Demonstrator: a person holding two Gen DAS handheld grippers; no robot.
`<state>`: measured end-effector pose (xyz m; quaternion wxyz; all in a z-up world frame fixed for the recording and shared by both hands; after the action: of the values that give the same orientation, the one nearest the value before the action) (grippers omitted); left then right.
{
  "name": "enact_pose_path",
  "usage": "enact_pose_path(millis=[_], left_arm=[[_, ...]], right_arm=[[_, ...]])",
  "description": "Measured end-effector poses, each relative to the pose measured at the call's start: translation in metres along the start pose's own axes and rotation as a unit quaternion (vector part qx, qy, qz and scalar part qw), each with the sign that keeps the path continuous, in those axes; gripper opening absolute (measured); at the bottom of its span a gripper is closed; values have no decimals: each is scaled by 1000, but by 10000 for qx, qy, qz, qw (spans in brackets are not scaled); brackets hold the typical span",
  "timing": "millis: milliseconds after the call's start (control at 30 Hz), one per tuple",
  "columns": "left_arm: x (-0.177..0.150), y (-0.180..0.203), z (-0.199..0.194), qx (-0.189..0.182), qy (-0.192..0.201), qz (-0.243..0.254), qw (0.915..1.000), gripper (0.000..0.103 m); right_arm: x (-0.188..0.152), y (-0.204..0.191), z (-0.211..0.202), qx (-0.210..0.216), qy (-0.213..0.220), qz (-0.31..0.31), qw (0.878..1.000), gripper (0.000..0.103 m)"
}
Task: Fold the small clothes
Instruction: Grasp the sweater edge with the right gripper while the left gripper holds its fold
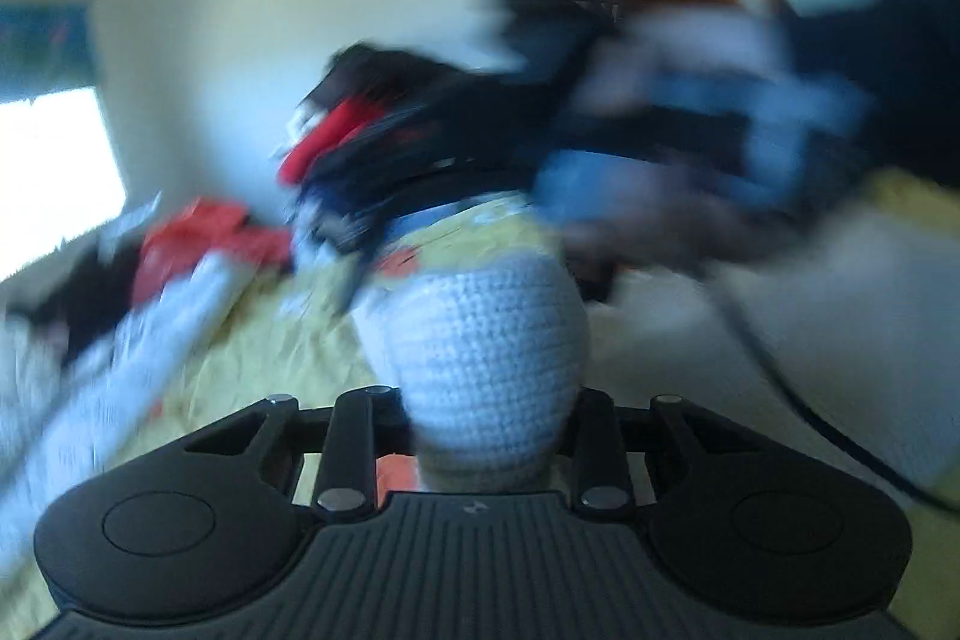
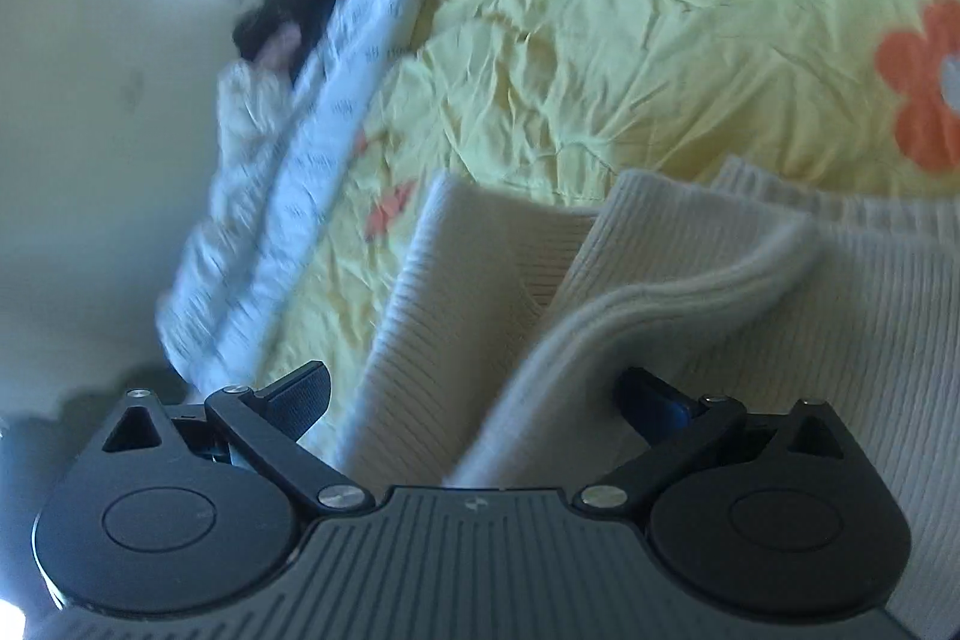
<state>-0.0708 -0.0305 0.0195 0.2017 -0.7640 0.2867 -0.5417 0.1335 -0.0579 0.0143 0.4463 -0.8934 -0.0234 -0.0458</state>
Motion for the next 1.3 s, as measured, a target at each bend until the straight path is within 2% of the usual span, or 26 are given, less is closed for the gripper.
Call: enact_pose_path(millis=[67,133,167,200,267,367,433,533,733,833,900,967,1133,1167,1200,1233,1267,1300], left_arm=[[3,19,0,78,33,552,9984,27],[3,34,-2,163,82,1021,9946,27],[3,39,-2,202,99,1180,9928,27],[3,44,-3,217,80,1294,9913,27],[2,48,-3,247,28,1437,9893,27],[4,56,-7,244,115,1700,9851,27],[10,64,-11,214,243,1940,9805,27],[26,79,-21,170,633,2370,9693,27],[75,120,-36,-294,1492,2797,9480,27],[89,161,-30,-665,1584,3197,9318,27],[88,184,-28,-834,1606,3452,9209,26],[84,199,-31,-797,1655,3630,9135,26],[68,202,-36,-698,1811,3627,9115,29],[62,204,-36,-632,1852,3668,9095,33],[56,200,-38,-559,1950,3692,9070,34],[52,195,-41,-555,2050,3648,9065,39],[49,184,-44,-676,2106,3457,9119,50],[49,168,-48,-871,2070,3116,9233,57]], right_arm=[[-1,-16,-2,-235,-46,-404,9989,102],[-5,-30,-2,-564,-61,-914,9942,93],[-6,-33,-3,-730,-31,-1123,9910,84],[-8,-33,-2,-866,-35,-1315,9875,67],[-10,-26,-4,-1164,16,-1630,9797,40],[-10,-7,-23,-820,129,-1633,9831,37],[-14,2,-41,-698,272,-1697,9826,36],[-19,14,-82,-483,494,-1876,9798,35],[-25,74,-188,-395,991,-1658,9804,32],[-29,122,-215,-594,1216,-1258,9828,30],[-32,154,-218,-763,1306,-919,9842,29],[-40,176,-224,-556,1465,-696,9852,28],[-61,204,-240,17,1981,-406,9793,31],[-59,210,-236,-17,2019,-215,9792,50],[-58,217,-232,-57,2060,15,9785,62],[-58,224,-233,-4,2099,212,9775,63],[-61,228,-236,124,2187,352,9751,65],[-65,228,-241,147,2339,443,9711,70]])
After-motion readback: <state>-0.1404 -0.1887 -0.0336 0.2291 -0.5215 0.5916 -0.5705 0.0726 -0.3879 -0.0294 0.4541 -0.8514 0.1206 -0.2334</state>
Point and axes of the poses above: each gripper's, at about its wrist camera, not at the fingertips, and z roughly the way its jaws point, y to its right, x to its top, the point moved 1 cm from there along z, roughly the way its jaws point, and after that the axes turned 15 degrees about z, right-handed, at the moved point
